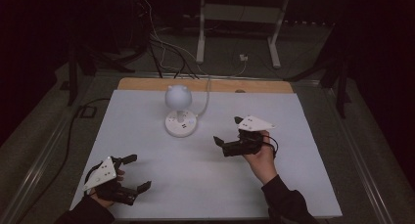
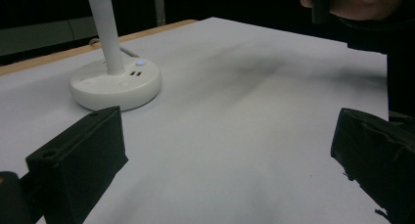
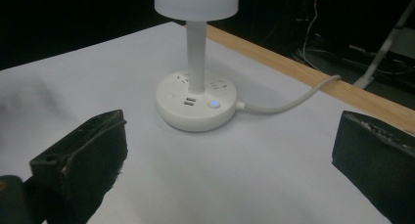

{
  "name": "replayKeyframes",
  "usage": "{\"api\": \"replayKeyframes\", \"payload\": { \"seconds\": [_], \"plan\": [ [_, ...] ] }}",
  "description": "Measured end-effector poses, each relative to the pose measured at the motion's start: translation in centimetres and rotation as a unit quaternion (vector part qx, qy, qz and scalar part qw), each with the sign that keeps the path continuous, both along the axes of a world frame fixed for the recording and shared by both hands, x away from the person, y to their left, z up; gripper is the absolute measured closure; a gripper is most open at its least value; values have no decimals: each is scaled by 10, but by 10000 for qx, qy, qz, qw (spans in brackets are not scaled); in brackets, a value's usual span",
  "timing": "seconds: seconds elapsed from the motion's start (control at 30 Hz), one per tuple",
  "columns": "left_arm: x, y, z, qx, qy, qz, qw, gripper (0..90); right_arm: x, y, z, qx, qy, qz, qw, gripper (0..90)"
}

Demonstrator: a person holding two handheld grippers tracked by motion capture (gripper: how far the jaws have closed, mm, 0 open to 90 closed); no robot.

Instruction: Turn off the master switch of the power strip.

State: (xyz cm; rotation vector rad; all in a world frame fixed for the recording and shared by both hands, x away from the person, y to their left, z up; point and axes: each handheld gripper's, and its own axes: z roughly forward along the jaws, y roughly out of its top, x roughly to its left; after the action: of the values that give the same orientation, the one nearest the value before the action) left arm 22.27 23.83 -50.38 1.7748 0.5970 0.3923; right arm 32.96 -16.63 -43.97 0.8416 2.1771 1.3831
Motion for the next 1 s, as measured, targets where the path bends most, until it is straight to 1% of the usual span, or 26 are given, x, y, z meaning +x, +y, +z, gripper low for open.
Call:
{"api": "replayKeyframes", "payload": {
  "seconds": [0.2, 0.47, 0.67, 0.7, 0.77, 0.83, 0.93, 1.0],
  "plan": [
    [0, 0, 0, -9, -7, 3, 10000, 4, 11, 15, -2, -30, 13, 98, 9999, 1],
    [-1, 0, 1, -39, -16, -22, 10000, 4, 27, 35, -10, -90, 147, 218, 9996, 2],
    [0, 1, 0, -53, 4, -18, 10000, 4, 35, 44, -13, -68, 158, 233, 9996, 2],
    [0, 1, 0, -52, 5, -21, 10000, 4, 38, 48, -14, -94, 157, 234, 9996, 2],
    [0, 1, 1, -75, 22, -28, 10000, 4, 40, 50, -15, -117, 166, 245, 9995, 2],
    [-1, 2, 1, -131, 23, -32, 9999, 4, 44, 55, -18, -117, 236, 248, 9993, 2],
    [-1, 2, 1, -131, 18, -27, 9999, 4, 50, 64, -23, -51, 323, 201, 9993, 2],
    [-1, 2, 1, -126, 15, -37, 9999, 4, 52, 66, -24, -23, 340, 186, 9992, 2]
  ]
}}
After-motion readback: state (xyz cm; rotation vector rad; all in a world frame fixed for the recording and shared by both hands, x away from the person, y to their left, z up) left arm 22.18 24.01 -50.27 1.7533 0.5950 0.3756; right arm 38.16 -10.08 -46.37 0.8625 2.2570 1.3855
